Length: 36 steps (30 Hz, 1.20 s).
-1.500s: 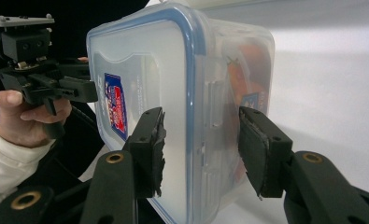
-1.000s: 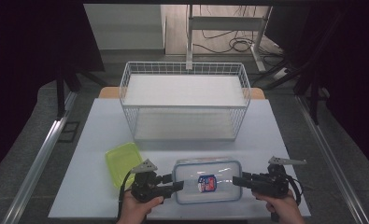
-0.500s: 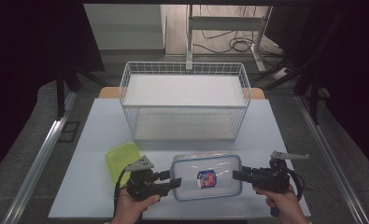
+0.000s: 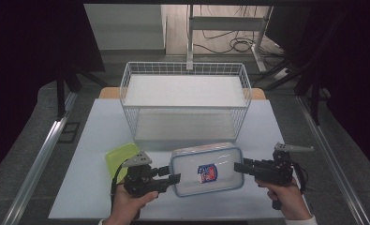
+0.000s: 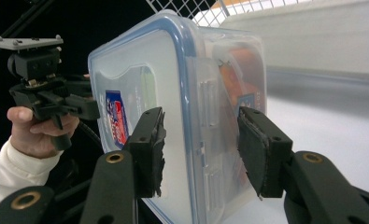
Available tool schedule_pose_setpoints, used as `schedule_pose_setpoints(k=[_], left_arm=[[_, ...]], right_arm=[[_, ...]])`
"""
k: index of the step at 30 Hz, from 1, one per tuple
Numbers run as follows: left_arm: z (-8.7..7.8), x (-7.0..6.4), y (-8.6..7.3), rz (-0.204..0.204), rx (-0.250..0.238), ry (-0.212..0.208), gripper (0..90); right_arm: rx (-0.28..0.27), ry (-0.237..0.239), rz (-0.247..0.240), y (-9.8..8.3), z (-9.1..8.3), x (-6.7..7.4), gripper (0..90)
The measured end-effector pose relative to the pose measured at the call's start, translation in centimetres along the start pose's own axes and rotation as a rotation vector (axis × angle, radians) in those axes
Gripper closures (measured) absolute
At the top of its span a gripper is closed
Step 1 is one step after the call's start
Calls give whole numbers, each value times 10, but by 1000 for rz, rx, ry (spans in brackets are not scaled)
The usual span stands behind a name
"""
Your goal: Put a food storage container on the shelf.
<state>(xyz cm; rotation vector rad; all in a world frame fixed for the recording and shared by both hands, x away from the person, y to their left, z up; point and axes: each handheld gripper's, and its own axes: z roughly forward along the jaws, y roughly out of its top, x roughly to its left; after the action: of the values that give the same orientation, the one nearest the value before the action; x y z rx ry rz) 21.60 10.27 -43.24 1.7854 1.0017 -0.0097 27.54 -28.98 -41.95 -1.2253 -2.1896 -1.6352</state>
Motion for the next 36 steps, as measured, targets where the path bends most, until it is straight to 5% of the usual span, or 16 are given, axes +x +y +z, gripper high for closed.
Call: schedule_pose_setpoints(k=[17,36], left_arm=[[-10,3,27,16,-25,23,527],[-38,9,72,52,-89,32,530]], right_arm=[[-30,10,-10,22,3,2,525],[-75,28,-56,71,11,21,525]])
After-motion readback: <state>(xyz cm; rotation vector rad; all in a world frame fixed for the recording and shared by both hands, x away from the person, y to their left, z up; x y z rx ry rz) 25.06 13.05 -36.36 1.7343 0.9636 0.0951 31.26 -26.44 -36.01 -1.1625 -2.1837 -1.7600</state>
